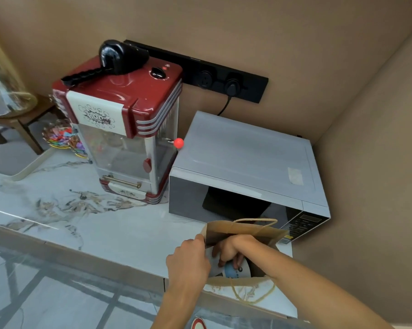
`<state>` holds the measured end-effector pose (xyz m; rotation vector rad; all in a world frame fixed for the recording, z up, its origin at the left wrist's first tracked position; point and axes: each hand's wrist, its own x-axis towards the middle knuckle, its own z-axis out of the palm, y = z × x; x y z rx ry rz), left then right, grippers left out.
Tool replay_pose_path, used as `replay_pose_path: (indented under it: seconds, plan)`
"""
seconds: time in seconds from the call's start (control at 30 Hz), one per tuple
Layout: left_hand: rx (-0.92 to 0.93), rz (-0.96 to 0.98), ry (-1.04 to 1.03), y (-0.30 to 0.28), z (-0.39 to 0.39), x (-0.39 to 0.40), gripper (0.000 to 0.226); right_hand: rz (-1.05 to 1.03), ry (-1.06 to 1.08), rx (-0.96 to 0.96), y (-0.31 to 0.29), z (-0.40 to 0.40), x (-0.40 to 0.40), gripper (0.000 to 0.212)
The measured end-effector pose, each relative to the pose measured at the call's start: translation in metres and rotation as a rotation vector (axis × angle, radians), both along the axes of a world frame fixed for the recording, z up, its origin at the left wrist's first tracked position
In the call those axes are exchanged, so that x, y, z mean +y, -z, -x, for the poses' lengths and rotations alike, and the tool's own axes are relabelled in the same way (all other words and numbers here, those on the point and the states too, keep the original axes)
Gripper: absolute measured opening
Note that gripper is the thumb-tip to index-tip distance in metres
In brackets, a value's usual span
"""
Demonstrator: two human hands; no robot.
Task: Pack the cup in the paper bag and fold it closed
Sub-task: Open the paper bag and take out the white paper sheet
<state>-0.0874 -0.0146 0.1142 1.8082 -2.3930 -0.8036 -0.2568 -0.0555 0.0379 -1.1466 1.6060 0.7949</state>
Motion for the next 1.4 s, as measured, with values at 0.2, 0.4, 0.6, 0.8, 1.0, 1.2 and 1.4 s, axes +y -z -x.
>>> replay_pose_path:
  seconds: [0.2, 0.4, 0.6, 0.8, 1.0, 1.2, 1.4]
  plan:
    - [0.005, -0.045, 0.010, -0.001, -0.002, 0.001, 0.012, 0.029, 0.101, -0.027, 0.012, 0.001, 0.005, 0.044]
    - [0.057, -0.070, -0.031, 0.000, -0.005, -0.003, 0.014, 0.157, 0.071, -0.140, -0.010, 0.004, 0.012, 0.035]
    - [0.182, -0.123, -0.034, -0.002, -0.007, -0.009, 0.017, 0.404, -0.015, -0.301, -0.070, 0.008, 0.032, 0.030]
    - [0.259, -0.099, -0.013, -0.013, -0.004, -0.011, 0.027, 0.585, 0.157, -0.374, -0.125, 0.028, 0.066, 0.033]
    - [0.432, 0.040, 0.033, -0.040, -0.005, -0.012, 0.016, 0.786, 0.311, -0.428, -0.172, 0.047, 0.097, 0.023]
    - [0.756, 0.049, 0.241, -0.106, 0.002, -0.015, 0.024, 1.010, 0.428, -0.570, -0.225, 0.054, 0.111, 0.020]
    - [0.807, -0.083, 0.491, -0.144, 0.020, -0.008, 0.085, 1.249, 0.725, -0.859, -0.263, 0.053, 0.109, 0.012]
